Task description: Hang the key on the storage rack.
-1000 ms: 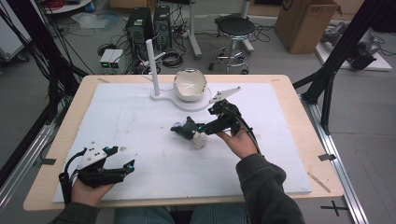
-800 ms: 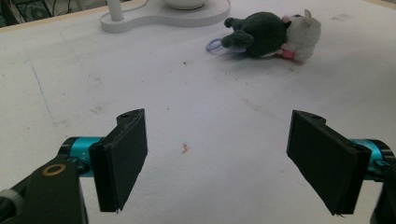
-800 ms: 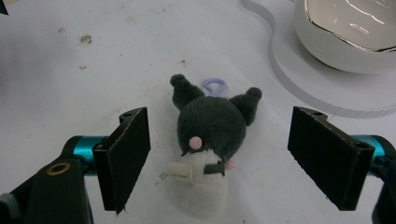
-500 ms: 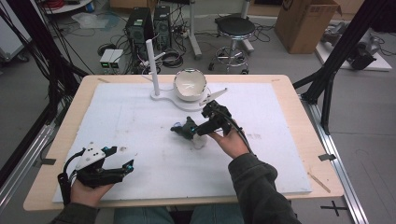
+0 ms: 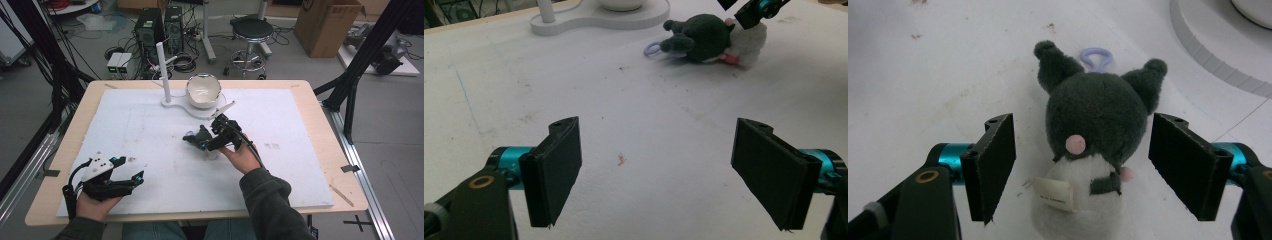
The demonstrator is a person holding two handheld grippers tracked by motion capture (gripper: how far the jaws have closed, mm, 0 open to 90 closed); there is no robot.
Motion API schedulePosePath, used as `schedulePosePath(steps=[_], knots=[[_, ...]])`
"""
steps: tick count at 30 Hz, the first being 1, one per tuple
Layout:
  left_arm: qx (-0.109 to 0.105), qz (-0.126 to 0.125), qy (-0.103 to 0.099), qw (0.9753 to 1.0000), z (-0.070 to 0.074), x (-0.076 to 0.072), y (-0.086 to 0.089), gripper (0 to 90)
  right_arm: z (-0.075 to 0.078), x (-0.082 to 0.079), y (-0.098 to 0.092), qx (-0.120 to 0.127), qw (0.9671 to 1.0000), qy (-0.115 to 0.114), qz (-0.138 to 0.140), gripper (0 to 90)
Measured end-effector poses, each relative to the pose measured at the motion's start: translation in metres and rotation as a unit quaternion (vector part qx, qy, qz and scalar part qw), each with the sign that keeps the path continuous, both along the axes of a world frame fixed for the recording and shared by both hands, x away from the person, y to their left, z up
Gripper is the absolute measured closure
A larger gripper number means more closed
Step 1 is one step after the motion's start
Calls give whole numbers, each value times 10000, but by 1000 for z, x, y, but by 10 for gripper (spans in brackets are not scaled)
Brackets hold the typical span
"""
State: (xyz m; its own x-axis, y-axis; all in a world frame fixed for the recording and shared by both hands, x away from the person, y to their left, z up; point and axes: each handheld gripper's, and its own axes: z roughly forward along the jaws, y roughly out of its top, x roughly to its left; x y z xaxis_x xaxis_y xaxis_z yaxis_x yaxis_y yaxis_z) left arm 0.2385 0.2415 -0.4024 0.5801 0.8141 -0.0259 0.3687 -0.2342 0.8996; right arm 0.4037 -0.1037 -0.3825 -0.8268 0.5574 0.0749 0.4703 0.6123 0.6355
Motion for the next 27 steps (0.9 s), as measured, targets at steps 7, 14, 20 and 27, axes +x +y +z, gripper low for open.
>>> schedulePosePath(steps=[7,14,20,27], knots=[[-5,-3,1,10000,0,0,0,208,-6,3,3,-169,9998,134,-58,305],[-5,-6,2,10000,0,0,0,208,-12,6,5,-379,9991,158,-78,336],[-9,-5,6,10000,0,0,0,208,-15,9,4,-412,9986,281,-195,361],[-29,-1,20,10000,0,0,0,208,-18,12,5,-385,9981,426,-208,448]])
